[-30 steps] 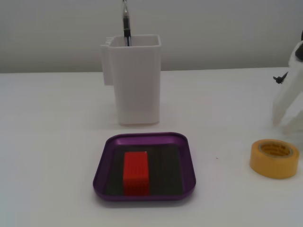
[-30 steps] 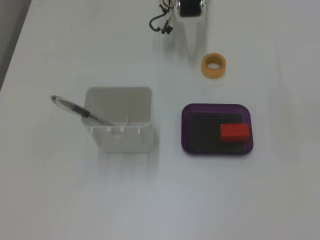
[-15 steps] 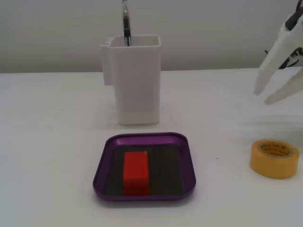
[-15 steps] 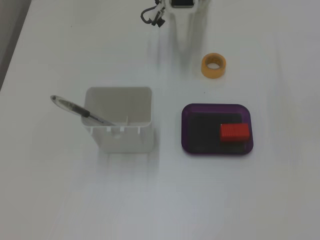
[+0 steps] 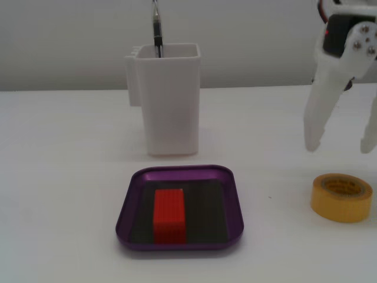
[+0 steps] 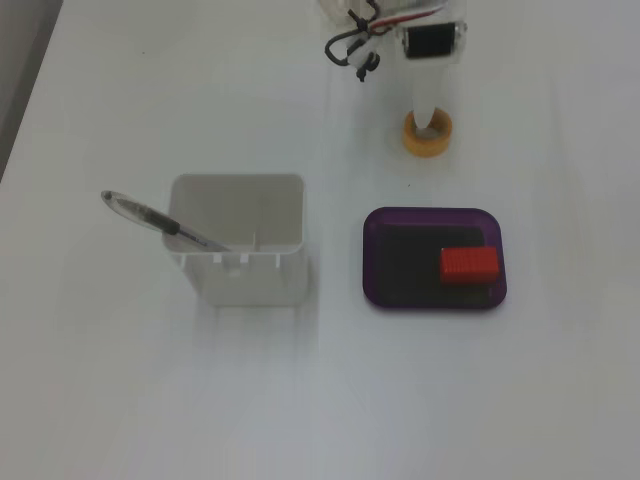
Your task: Grab up the yellow tape and put it in the box.
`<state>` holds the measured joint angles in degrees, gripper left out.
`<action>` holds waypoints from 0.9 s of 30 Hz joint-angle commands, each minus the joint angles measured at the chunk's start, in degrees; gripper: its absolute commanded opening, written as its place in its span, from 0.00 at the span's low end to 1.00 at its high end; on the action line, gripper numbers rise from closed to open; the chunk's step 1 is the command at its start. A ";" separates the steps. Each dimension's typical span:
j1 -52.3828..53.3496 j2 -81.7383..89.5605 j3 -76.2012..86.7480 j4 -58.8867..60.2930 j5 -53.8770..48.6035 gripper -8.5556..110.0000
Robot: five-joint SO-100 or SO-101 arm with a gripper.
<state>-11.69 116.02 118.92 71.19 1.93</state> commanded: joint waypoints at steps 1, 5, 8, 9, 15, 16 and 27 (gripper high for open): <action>-1.05 -1.58 -1.14 0.53 0.35 0.23; -1.14 -1.67 4.04 -0.18 -0.26 0.23; -1.14 -1.67 6.59 -0.44 -0.35 0.23; -1.14 -1.67 7.21 -1.14 -0.26 0.23; -1.32 -2.20 11.07 -6.06 0.18 0.23; -1.32 -2.20 11.51 -6.86 0.26 0.23; -7.91 -1.67 11.87 -7.56 0.35 0.23</action>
<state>-18.46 113.47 131.31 63.11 1.67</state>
